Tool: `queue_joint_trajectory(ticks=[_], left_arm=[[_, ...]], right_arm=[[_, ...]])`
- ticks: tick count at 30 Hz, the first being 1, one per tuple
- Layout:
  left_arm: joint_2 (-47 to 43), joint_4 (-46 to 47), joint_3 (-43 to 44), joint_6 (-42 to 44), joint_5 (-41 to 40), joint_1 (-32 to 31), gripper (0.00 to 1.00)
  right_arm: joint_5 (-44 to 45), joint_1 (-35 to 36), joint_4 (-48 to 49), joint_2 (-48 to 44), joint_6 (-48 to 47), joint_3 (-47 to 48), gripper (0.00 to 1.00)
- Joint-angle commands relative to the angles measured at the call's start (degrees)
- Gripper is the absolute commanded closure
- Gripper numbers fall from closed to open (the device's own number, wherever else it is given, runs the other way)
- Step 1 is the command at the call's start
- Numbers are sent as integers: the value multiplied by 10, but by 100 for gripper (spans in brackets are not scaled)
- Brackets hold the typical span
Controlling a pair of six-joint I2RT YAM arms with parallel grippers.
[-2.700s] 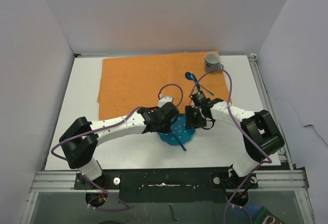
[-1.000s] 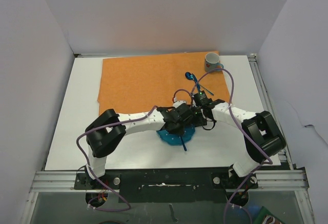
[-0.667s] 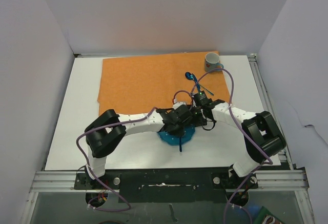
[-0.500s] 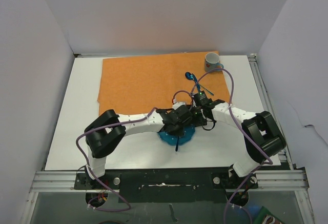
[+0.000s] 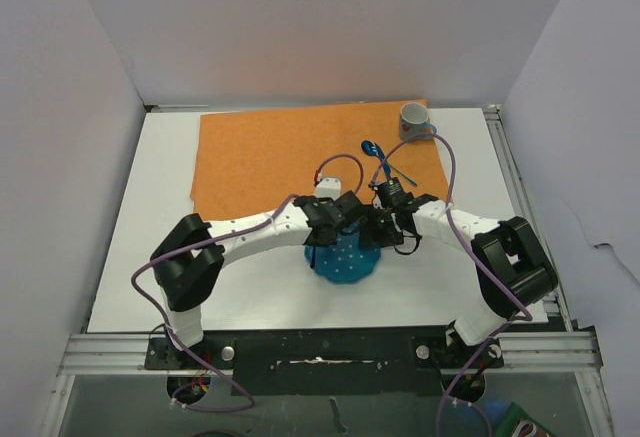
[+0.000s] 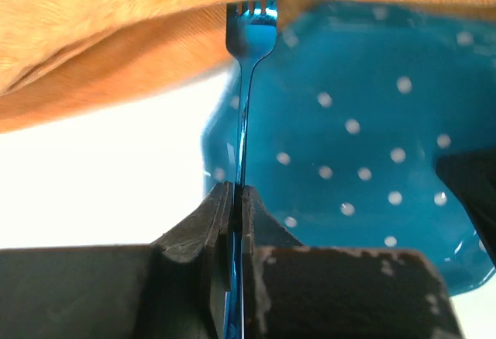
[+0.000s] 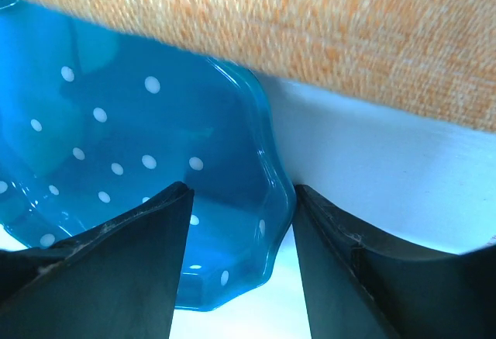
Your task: Set the dinner table for one person
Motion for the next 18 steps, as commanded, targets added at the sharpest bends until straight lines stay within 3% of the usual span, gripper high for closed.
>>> queue_joint_trajectory(ticks=[1, 11, 18], left_arm=[[-77, -30, 31, 27, -67, 45, 100], [-159, -10, 20, 72, 5, 114, 100], [-195, -35, 26, 80, 11, 139, 100]], right_arm=[[21, 5, -14, 17, -12, -18, 45], [21, 4, -11, 19, -13, -22, 45], [18, 5, -16, 23, -14, -11, 45]])
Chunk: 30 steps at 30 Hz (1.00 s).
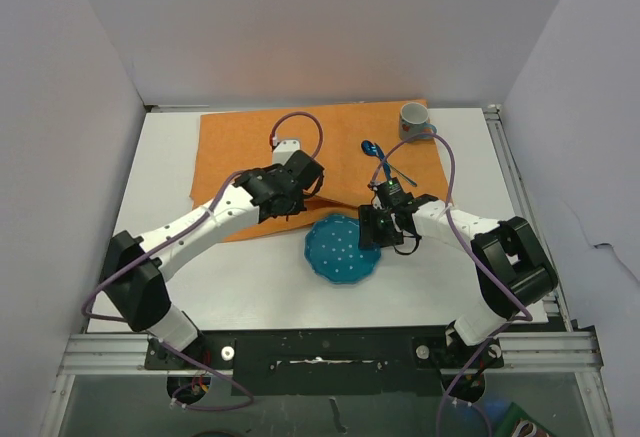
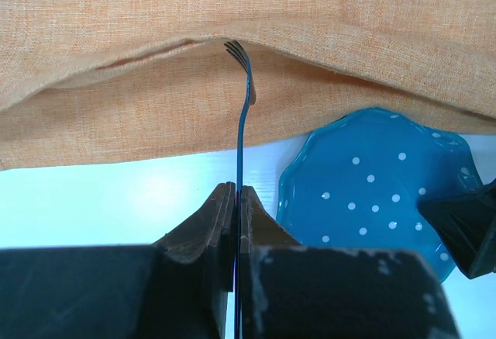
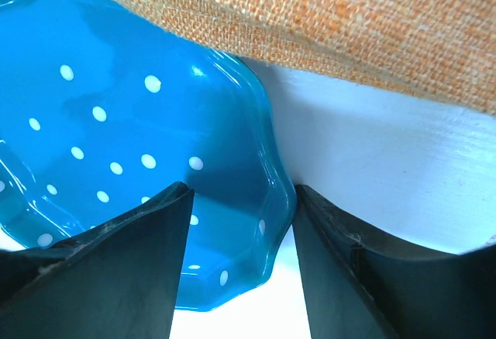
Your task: Set the dinner table for one person
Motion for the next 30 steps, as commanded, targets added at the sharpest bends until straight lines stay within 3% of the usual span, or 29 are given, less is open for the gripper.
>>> queue_joint_trajectory(ticks=[1, 13, 15, 19, 22, 30], left_arm=[[-43, -18, 27, 15, 10, 14, 100], [-132, -30, 71, 24, 117, 6, 100], [-139, -38, 71, 28, 95, 7, 100], [-126, -41, 60, 39, -27, 37, 100], [-103, 12, 28, 74, -50, 70, 100], [-18, 214, -54, 119, -19, 117, 100]], right_arm=[[17, 3, -18, 23, -12, -9, 45], [16, 4, -20, 53, -18, 11, 45], [14, 3, -19, 57, -18, 14, 45], [7, 5, -13, 52, -14, 11, 45], [-12, 6, -9, 37, -13, 7, 45], [-73, 11, -13, -1, -22, 13, 46]])
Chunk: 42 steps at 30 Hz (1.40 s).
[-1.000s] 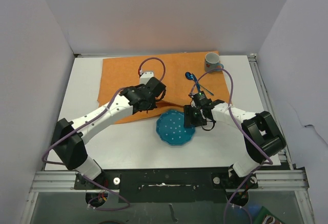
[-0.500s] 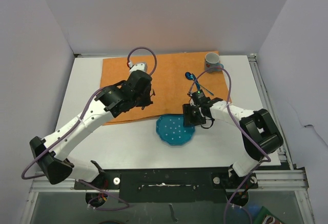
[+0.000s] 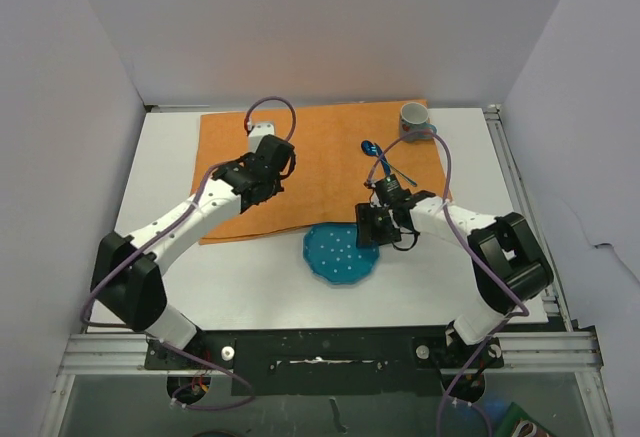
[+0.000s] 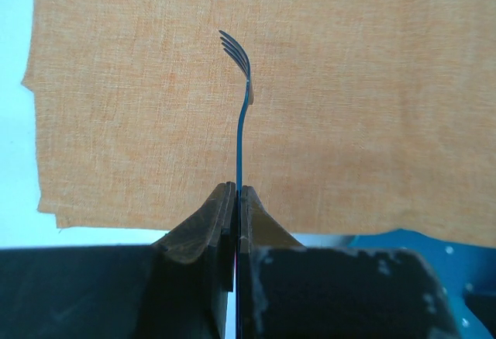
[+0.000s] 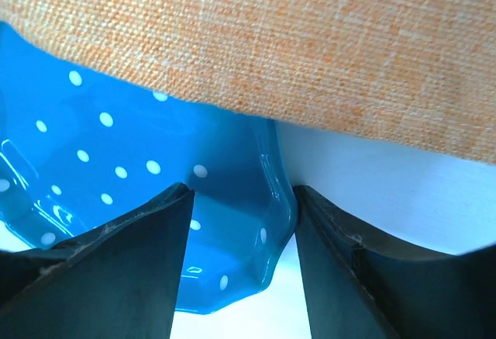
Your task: Set the dinner table for one person
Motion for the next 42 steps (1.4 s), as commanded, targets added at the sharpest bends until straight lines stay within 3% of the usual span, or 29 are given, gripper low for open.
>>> queue_joint_trajectory(ticks=[1, 4, 11, 24, 28, 34, 42], left_arm=[[53, 171, -44, 33, 0, 24, 100], [110, 227, -67, 40, 5, 37, 100], [206, 252, -37, 72, -25, 38, 100], [112, 191, -38, 103, -94, 7, 100], [114, 198, -40, 128, -171, 14, 100], [177, 267, -23, 214, -233, 32, 100], [229, 424, -33, 352, -213, 45, 100]], right_arm=[[-77, 11, 2, -28, -7, -12, 46], [-102, 14, 3, -49, -8, -8, 46], [-85, 14, -21, -46, -19, -6, 45], [-80, 14, -18, -10, -24, -1, 46], [-81, 14, -19, -18, -22, -5, 46], [-79, 15, -34, -40, -18, -13, 46], [-65, 12, -77, -57, -35, 6, 46]])
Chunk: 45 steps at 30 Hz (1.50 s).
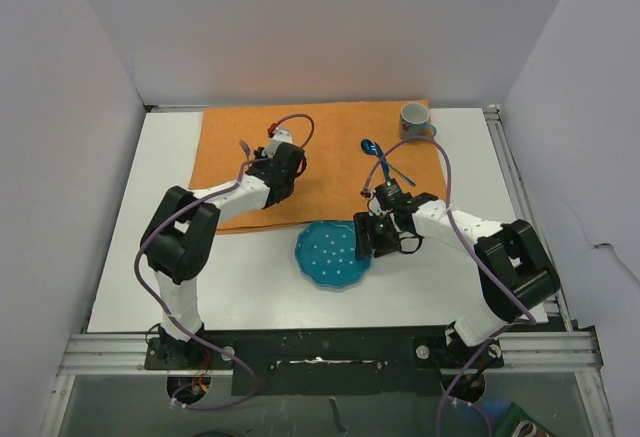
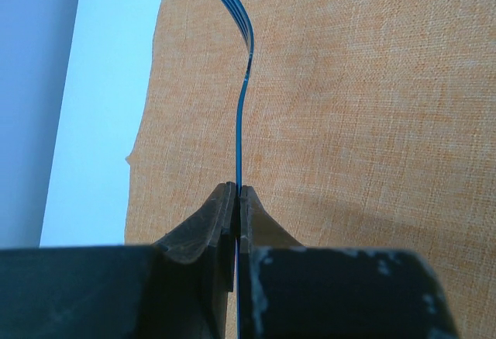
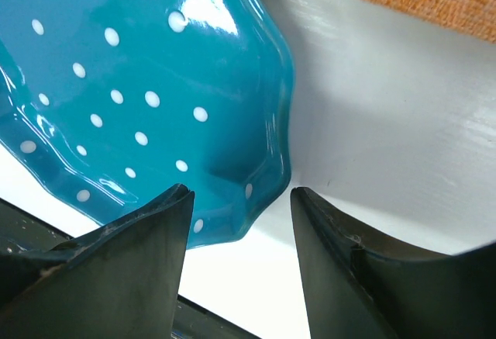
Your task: Set the dinner table for one person
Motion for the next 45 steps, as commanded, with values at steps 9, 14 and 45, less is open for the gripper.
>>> queue_joint_trajectory(ticks=[9, 14, 45], left_arm=[[48, 210, -8, 189, -65, 5, 100], [72, 219, -10, 181, -60, 11, 100], [0, 119, 18, 96, 61, 23, 45]], right_arm=[[4, 0, -26, -6, -19, 34, 46], [8, 1, -33, -11, -19, 32, 46], [10, -1, -29, -9, -23, 15, 46]])
